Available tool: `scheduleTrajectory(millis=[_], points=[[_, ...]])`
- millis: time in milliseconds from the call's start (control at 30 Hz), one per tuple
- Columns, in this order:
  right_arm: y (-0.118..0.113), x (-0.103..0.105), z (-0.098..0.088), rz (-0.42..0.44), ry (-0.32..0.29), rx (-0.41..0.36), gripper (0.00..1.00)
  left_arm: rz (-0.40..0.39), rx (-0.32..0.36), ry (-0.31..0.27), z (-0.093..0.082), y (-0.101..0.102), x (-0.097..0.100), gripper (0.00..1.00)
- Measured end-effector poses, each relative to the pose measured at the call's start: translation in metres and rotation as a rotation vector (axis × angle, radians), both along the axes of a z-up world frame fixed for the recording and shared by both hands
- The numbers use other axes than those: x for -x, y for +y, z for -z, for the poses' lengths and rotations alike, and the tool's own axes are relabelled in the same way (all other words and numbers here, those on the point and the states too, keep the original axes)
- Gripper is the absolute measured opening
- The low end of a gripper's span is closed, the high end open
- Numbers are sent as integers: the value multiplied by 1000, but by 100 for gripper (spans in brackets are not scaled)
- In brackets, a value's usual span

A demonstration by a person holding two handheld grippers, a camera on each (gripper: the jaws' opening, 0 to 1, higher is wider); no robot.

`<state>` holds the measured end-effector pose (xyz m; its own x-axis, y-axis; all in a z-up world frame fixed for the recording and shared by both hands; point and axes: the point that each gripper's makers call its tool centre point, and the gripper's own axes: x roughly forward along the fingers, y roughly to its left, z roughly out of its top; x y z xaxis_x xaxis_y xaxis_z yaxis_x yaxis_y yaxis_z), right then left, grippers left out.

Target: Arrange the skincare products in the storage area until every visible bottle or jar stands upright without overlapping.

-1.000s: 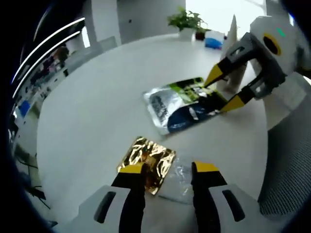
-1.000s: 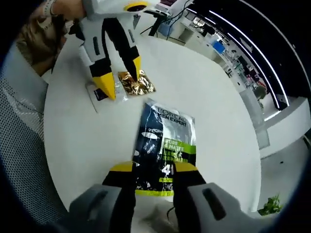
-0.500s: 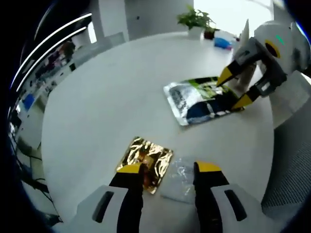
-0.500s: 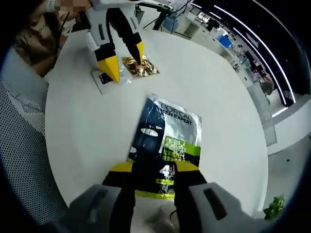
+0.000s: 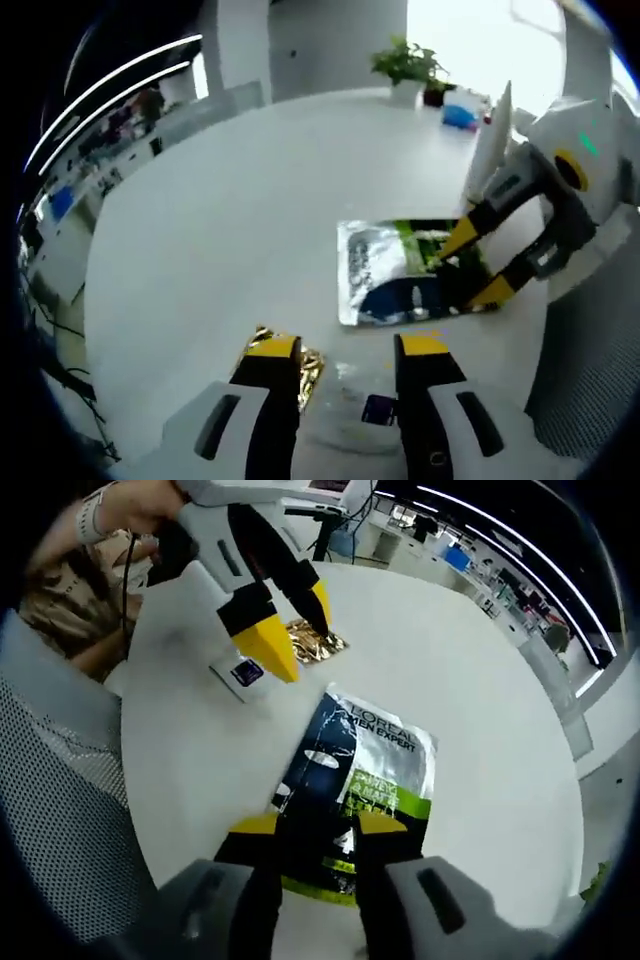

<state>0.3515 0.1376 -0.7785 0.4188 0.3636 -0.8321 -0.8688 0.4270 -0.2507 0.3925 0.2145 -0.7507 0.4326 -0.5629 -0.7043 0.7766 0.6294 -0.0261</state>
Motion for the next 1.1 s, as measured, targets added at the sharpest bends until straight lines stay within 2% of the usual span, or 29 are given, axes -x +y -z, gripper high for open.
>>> scheduleTrajectory(millis=[67, 133, 233, 300, 433, 567, 700, 800, 867, 1100], points=[[0, 1, 0, 20, 6, -10, 31, 11, 4, 0, 2, -7, 0, 30], [3, 5, 1, 45, 36, -43, 33, 21, 25, 7, 4, -17, 1, 29], [5, 6, 2, 49, 36, -51, 33, 45, 18, 29, 11, -29, 5, 29], [5, 7, 1, 58, 39, -56, 34, 30, -14, 60, 22, -28, 6, 29], [7, 10, 2, 67, 55, -75, 35, 45, -11, 54, 26, -32, 6, 30], [12, 13, 2, 58, 64, -87, 34, 69, -47, 49, 30, -33, 6, 30], [5, 16, 0, 24, 63, -76, 44, 87, -51, 59, 30, -34, 5, 30], [-4, 22, 2, 62, 113, -121, 41, 121, -68, 54, 30, -36, 4, 30], [-10, 26, 4, 75, 124, -126, 42, 141, -71, 54, 31, -36, 3, 30], [-8, 34, 4, 83, 121, -123, 37, 225, -92, 38, 30, -46, 0, 30]])
